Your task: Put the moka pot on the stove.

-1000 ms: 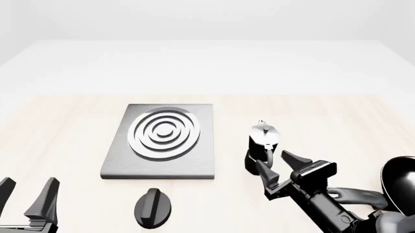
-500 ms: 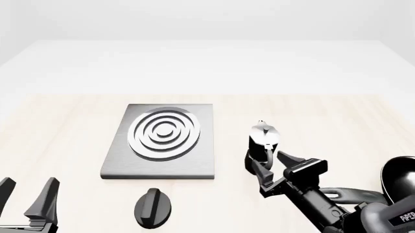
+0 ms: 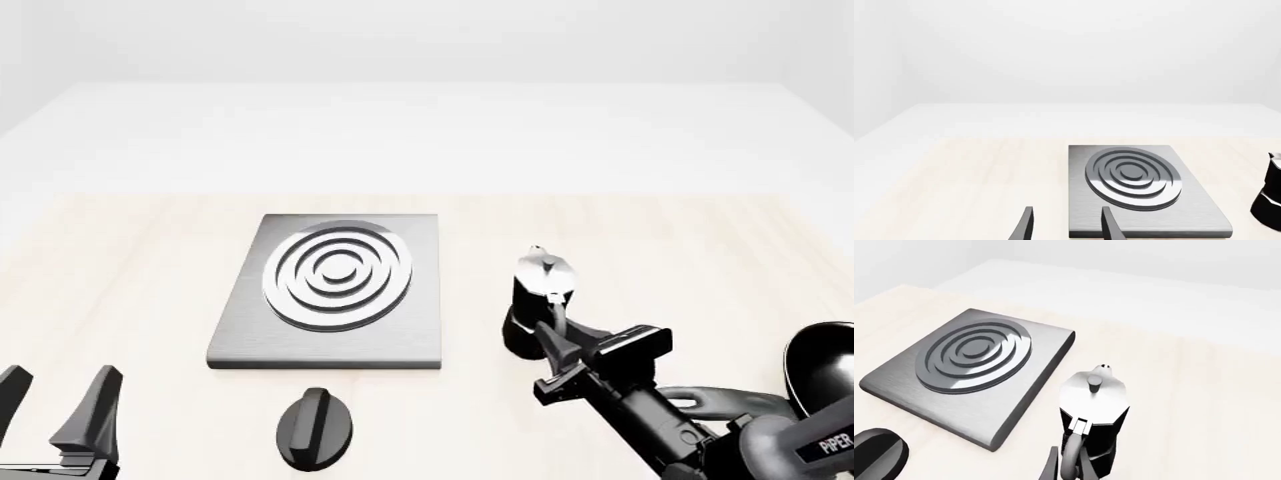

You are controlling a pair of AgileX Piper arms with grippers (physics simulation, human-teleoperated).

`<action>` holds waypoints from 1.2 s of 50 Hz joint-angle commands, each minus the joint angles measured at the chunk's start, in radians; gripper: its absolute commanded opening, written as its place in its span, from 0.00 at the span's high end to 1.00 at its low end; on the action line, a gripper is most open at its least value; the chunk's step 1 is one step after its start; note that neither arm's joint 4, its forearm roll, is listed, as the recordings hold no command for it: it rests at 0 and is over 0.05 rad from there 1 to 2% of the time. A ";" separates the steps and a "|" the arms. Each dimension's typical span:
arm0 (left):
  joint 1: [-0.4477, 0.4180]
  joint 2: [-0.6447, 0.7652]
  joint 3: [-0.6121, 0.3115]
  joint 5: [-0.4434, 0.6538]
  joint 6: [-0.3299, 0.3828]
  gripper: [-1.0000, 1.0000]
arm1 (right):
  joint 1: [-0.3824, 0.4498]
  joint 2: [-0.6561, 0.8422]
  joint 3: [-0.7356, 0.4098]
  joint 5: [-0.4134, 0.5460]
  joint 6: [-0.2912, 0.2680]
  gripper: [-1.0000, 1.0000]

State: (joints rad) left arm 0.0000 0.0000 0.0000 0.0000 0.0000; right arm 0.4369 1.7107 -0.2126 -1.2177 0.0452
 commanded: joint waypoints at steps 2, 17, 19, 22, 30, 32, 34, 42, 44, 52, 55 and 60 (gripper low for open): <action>0.000 0.000 0.000 0.000 0.000 0.00 | 0.003 -0.058 0.018 0.019 -0.019 1.00; 0.000 0.000 0.000 0.000 0.000 0.00 | 0.002 -0.214 0.030 0.096 -0.082 1.00; 0.000 0.000 0.000 0.000 0.000 0.00 | 0.004 -0.228 0.029 0.103 -0.088 1.00; 0.000 0.000 0.000 0.000 0.000 0.00 | 0.005 -0.246 0.029 0.113 -0.092 1.00; 0.000 0.000 0.000 0.000 0.000 0.00 | 0.007 -0.279 0.024 0.128 -0.095 1.00; 0.000 0.000 0.000 0.000 0.000 0.00 | 0.008 -0.288 0.022 0.133 -0.095 1.00; 0.000 0.000 0.000 0.000 0.000 0.00 | 0.008 -0.299 0.021 0.138 -0.096 1.00; 0.000 0.000 0.000 0.000 0.000 0.00 | 0.012 -0.344 0.020 0.156 -0.087 1.00; 0.000 0.000 0.000 0.000 0.000 0.00 | 0.012 -0.355 0.017 0.162 -0.083 1.00; 0.000 0.000 0.000 0.000 0.000 0.00 | 0.019 -0.388 0.011 0.181 -0.088 1.00; 0.000 0.000 0.000 0.000 0.000 0.00 | 0.021 -0.396 0.011 0.186 -0.093 1.00; 0.000 0.000 0.000 0.000 0.000 0.00 | 0.030 -0.430 0.004 0.217 -0.104 1.00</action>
State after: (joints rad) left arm 0.0000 0.0000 0.0000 0.0000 0.0000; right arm 0.4567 1.3390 -0.1917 -1.0343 -0.0514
